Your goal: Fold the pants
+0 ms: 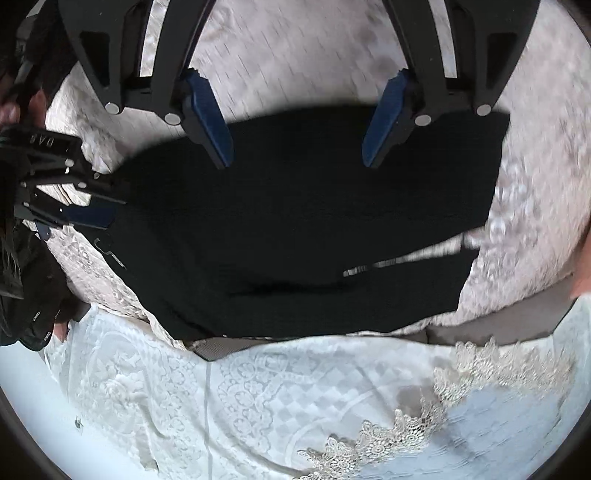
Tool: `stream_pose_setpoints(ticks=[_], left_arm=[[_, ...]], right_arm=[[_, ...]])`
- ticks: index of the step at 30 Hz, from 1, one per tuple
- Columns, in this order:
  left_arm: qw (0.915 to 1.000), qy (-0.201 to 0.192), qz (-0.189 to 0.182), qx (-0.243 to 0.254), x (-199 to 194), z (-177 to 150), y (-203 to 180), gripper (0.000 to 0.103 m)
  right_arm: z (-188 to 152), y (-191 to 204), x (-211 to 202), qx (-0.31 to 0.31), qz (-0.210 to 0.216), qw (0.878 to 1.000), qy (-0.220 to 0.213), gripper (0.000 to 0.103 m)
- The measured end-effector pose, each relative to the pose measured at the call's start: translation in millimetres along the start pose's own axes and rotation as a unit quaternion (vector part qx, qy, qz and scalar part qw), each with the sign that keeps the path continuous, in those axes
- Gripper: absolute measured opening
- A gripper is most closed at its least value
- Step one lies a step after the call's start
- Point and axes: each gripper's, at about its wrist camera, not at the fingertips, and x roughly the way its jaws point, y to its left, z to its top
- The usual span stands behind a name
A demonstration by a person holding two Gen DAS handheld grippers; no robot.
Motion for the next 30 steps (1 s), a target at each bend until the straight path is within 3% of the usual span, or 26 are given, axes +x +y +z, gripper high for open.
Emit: stream_pose_setpoints(ticks=[2, 12, 23, 30], left_arm=[[0.9999, 0.005, -0.009, 0.000, 9, 13, 9, 0.073], [0.9996, -0.003, 0.021, 0.017, 64, 94, 59, 0.073], [0.9972, 0.006, 0.048, 0.057, 152, 174, 103, 0.073], [0.9936, 0.018, 0.056, 0.096, 204, 201, 120, 0.073]], right_arm=[[14, -9, 7, -0.007, 0.010, 1.000, -0.002, 0.064], [93, -58, 60, -0.052, 0.014, 0.999, 0.003, 0.064], [177, -119, 153, -0.090, 0.018, 0.995, 0.041, 0.064], [220, -155, 204, -0.110, 0.011, 0.992, 0.059, 0.064]])
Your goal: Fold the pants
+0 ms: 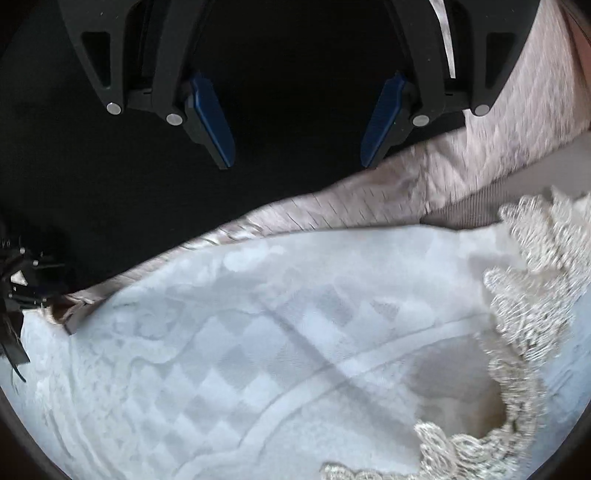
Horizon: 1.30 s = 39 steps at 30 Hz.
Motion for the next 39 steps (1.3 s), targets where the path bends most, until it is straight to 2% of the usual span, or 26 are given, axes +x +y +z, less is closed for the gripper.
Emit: stream_pose_setpoints(ticks=[5, 7, 9, 14, 16, 17, 19, 21, 22, 24, 31, 36, 39], left_arm=[[0.9996, 0.011, -0.021, 0.016, 25, 9, 9, 0.074], [0.9989, 0.022, -0.030, 0.029, 35, 8, 11, 0.077], [0.9986, 0.020, -0.034, 0.035, 39, 7, 13, 0.084], [0.9978, 0.020, -0.057, 0.026, 48, 2, 21, 0.086], [0.9977, 0.014, -0.062, 0.023, 45, -1, 22, 0.080], [0.9974, 0.011, -0.067, 0.024, 43, -3, 21, 0.073], [0.9970, 0.006, -0.068, 0.036, 36, -6, 16, 0.061], [0.9962, 0.007, -0.074, 0.047, 29, -9, 9, 0.040], [0.9960, 0.008, -0.073, 0.052, 28, -9, 7, 0.036], [0.9954, 0.009, -0.072, 0.062, 20, -9, -2, 0.011], [0.9969, -0.001, -0.044, 0.065, 8, -7, -5, 0.006], [0.9973, -0.032, -0.042, 0.051, -30, -8, -11, 0.006], [0.9965, -0.055, -0.043, 0.046, -65, -16, -12, 0.006]], right_arm=[[12, -13, 22, -0.023, 0.017, 1.000, 0.009, 0.064], [15, -16, 28, -0.029, 0.034, 0.999, 0.011, 0.064], [18, -23, 32, -0.028, 0.055, 0.998, 0.017, 0.064], [17, -27, 35, -0.046, 0.064, 0.996, 0.031, 0.063], [15, -23, 32, -0.053, 0.076, 0.995, 0.030, 0.042], [14, -21, 30, -0.058, 0.076, 0.995, 0.027, 0.037], [8, -15, 23, -0.072, 0.069, 0.995, 0.024, 0.017], [4, -12, 20, -0.081, 0.060, 0.995, 0.022, 0.012], [2, -11, 17, -0.082, 0.055, 0.995, 0.021, 0.011], [-2, -8, 13, -0.085, 0.047, 0.995, 0.020, 0.010], [5, -1, 2, -0.097, 0.006, 0.995, 0.005, 0.008], [5, 17, -25, -0.097, -0.011, 0.995, -0.024, 0.008], [-4, 26, -57, -0.095, -0.021, 0.994, -0.050, 0.008]])
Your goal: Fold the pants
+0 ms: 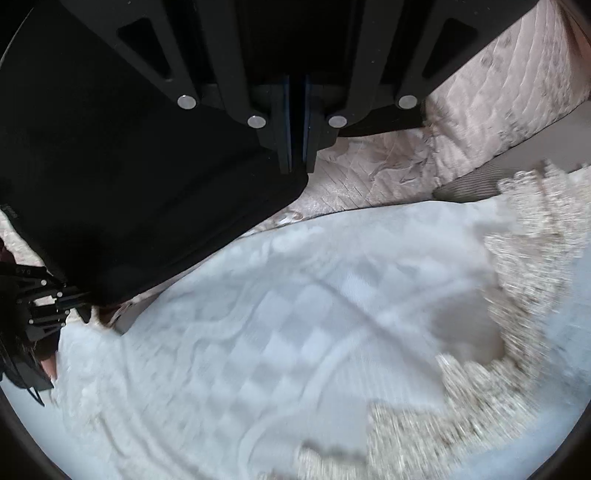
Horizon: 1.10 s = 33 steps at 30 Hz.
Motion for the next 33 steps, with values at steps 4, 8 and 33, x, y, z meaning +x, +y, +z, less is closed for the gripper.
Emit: stream_pose_setpoints(ticks=[4, 8, 33], left_arm=[[0.9996, -0.028, -0.006, -0.010, -51, -11, -11, 0.006], [0.9987, -0.045, -0.017, -0.018, -97, -32, -34, 0.006], [0.9650, 0.020, -0.044, -0.258, -184, -218, -64, 0.051]], right_arm=[[-13, 12, -46, 0.007, -0.010, 0.999, -0.030, 0.008], [-37, 37, -86, 0.010, -0.018, 0.999, -0.050, 0.008], [-250, 117, -175, 0.317, 0.008, 0.948, -0.015, 0.046]])
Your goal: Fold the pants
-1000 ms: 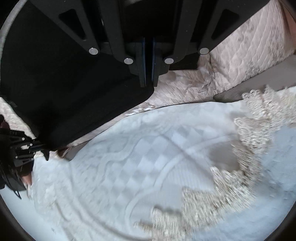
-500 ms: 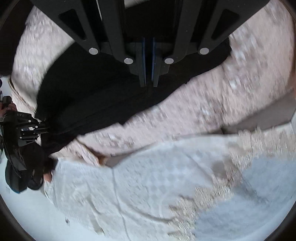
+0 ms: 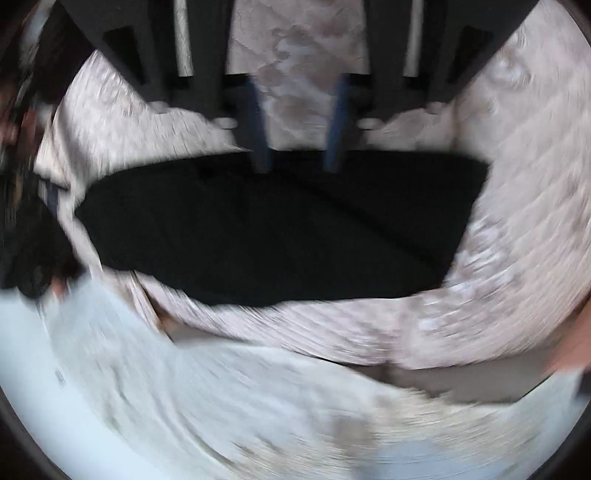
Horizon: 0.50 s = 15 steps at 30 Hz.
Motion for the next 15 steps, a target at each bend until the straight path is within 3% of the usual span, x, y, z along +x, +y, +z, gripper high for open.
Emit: stream_pose_setpoints(ticks=[3, 7, 10, 15], left_arm=[[0.9952, -0.028, 0.018, -0.091, -12, 2, 33, 0.060], [0.9864, -0.015, 0.041, -0.159, -7, 11, 62, 0.061], [0.9904, -0.020, 0.065, -0.120, 0, 20, 39, 0.061], [0.9981, -0.013, 0.058, -0.018, 33, 45, -23, 0.065]], right_arm=[[-1, -12, -8, 0.043, -0.010, 0.999, -0.021, 0.047], [-4, -17, -5, 0.072, -0.010, 0.997, -0.023, 0.047], [-2, -8, -1, 0.064, -0.009, 0.998, -0.024, 0.047], [3, 11, 10, 0.059, 0.018, 0.998, -0.027, 0.047]])
